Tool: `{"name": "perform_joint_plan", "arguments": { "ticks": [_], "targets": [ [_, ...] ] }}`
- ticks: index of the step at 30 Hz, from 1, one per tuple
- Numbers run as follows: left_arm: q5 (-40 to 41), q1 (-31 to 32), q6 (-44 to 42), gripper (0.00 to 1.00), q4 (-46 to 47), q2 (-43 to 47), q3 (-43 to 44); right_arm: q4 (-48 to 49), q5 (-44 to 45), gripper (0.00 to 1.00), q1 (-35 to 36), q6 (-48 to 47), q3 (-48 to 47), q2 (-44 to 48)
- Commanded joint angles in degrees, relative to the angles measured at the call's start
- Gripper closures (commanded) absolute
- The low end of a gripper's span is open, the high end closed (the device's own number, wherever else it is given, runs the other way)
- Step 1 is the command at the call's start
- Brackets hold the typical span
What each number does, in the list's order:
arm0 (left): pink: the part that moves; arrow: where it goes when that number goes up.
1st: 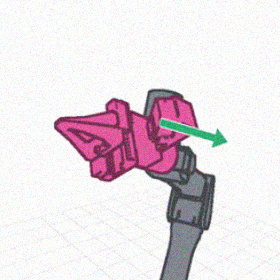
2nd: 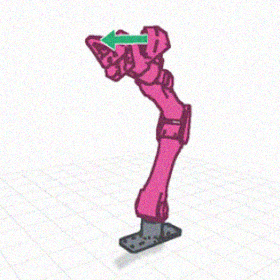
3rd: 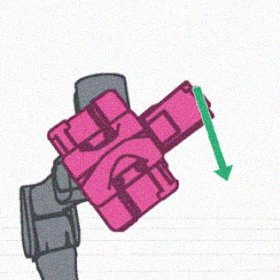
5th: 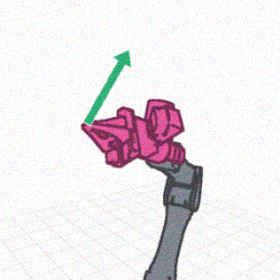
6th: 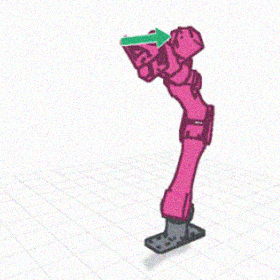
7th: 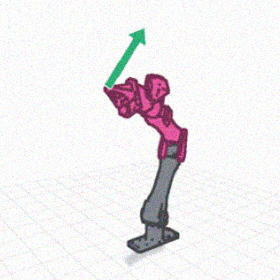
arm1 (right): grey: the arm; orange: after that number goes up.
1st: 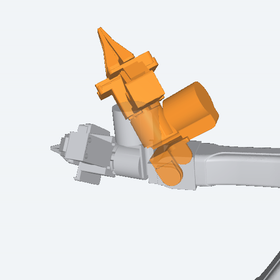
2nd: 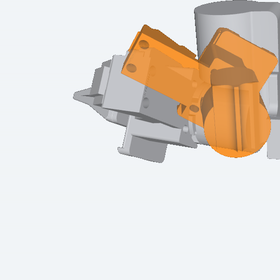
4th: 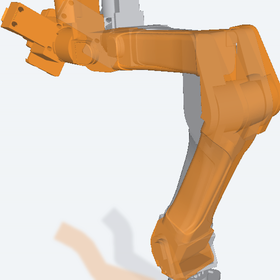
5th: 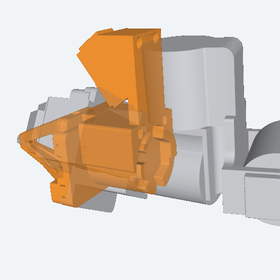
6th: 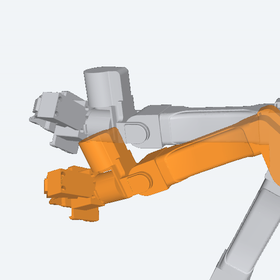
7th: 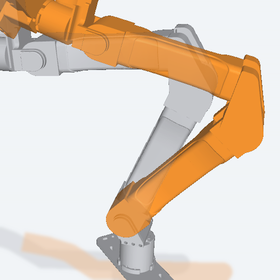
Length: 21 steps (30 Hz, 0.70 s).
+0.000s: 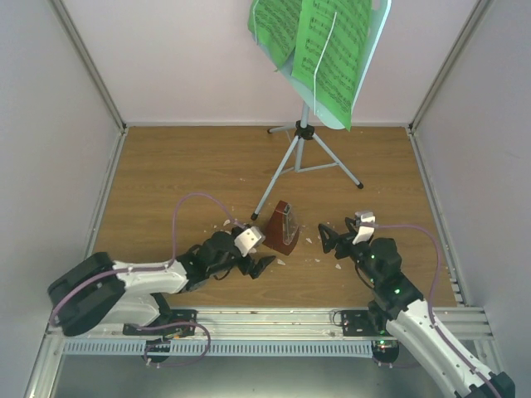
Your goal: Pack up the instrument practice props
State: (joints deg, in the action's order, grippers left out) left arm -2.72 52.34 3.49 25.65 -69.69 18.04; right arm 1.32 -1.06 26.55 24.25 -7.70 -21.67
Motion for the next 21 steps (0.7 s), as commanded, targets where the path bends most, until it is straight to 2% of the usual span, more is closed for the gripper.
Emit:
{"name": "perform_joint_plan", "arguments": {
  "ticks": [1,7,14,21],
  "targets": [
    [2.04,-0.39,-3.79,0.01,16.08,-7.02,-0.52,0.83,0.97,0.00,-0.51,-0.26,0.76,1.11],
    [5.92,-0.56,-6.40,0.01,25.48,-14.92,-2.22,0.38,0.97,0.00,-0.61,-0.20,1.35,3.36],
    [6.59,-0.77,-8.88,0.03,28.12,-21.51,-0.90,-0.03,2.73,0.00,-0.46,0.22,1.72,5.04],
    [7.59,-0.79,-9.56,0.13,28.10,-25.18,0.66,-0.01,3.31,0.00,-0.57,0.27,1.68,4.80]
  ]
}}
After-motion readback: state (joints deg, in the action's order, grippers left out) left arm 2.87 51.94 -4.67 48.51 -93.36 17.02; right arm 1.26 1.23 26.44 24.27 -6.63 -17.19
